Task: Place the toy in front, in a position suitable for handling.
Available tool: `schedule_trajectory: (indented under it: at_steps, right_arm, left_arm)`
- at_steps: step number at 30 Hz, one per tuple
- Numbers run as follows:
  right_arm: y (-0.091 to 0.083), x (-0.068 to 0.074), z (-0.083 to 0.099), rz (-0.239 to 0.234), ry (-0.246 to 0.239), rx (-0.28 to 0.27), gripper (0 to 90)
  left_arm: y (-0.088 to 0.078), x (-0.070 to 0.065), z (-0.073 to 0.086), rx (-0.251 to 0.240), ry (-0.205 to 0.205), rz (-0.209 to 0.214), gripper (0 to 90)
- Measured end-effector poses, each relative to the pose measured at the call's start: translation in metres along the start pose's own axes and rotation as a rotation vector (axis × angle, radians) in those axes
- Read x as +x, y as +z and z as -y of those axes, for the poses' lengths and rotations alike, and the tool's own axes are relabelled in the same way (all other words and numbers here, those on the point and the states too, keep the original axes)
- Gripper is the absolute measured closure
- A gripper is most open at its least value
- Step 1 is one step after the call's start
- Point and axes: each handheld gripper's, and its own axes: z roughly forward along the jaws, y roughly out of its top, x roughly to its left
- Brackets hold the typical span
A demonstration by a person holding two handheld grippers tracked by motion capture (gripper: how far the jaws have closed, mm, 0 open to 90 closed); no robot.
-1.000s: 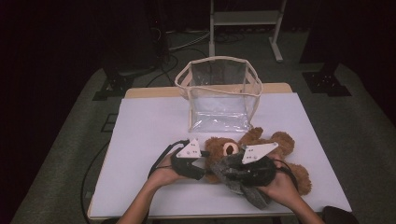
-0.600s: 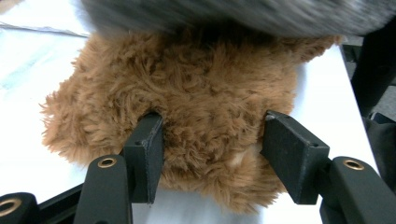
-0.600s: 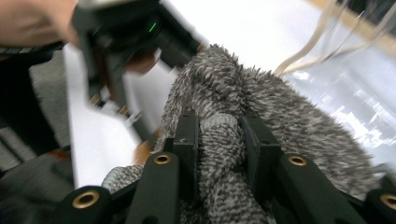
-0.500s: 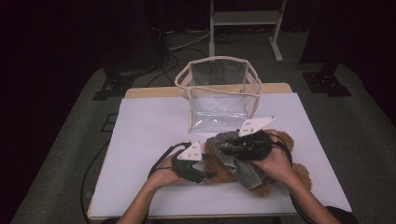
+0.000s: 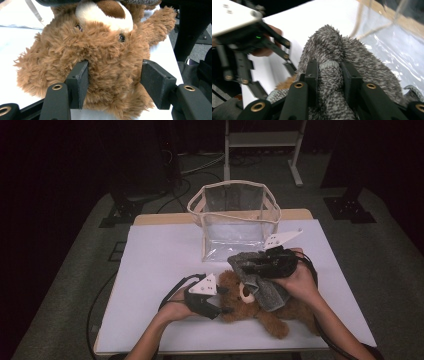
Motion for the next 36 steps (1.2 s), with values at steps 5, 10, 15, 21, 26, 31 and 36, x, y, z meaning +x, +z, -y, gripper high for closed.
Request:
schedule_trajectory:
  at_steps: [5, 10, 15, 21, 26, 31, 36]
  right_arm:
    - [0.011, -0.005, 0.02, -0.079, 0.078, 0.027, 69.3]
    - [0.011, -0.002, 0.02, -0.125, 0.088, 0.026, 69.3]
    - [0.029, -0.001, 0.006, -0.144, 0.061, 0.064, 69.2]
    - [0.051, 0.001, -0.001, -0.168, 0.056, 0.117, 69.1]
    - [0.029, -0.008, 0.004, -0.127, 0.067, 0.087, 69.1]
    - [0.005, -0.017, 0.015, -0.115, 0.105, 0.047, 69.1]
    - [0.016, -0.009, 0.022, -0.14, 0.1, 0.063, 69.1]
  left_arm:
    - [0.0, 0.002, -0.003, -0.054, -0.025, -0.052, 35.6]
    - [0.004, -0.002, -0.004, -0.047, -0.011, -0.028, 37.1]
    - [0.002, -0.006, -0.005, -0.021, 0.041, 0.022, 38.8]
    - [-0.001, -0.005, -0.002, -0.011, 0.039, 0.056, 38.3]
    - [0.0, -0.005, -0.002, -0.011, 0.04, 0.056, 37.9]
    - [0.0, -0.004, -0.004, -0.011, 0.035, 0.054, 37.1]
    - [-0.005, 0.0, -0.011, -0.032, 0.052, 0.012, 36.3]
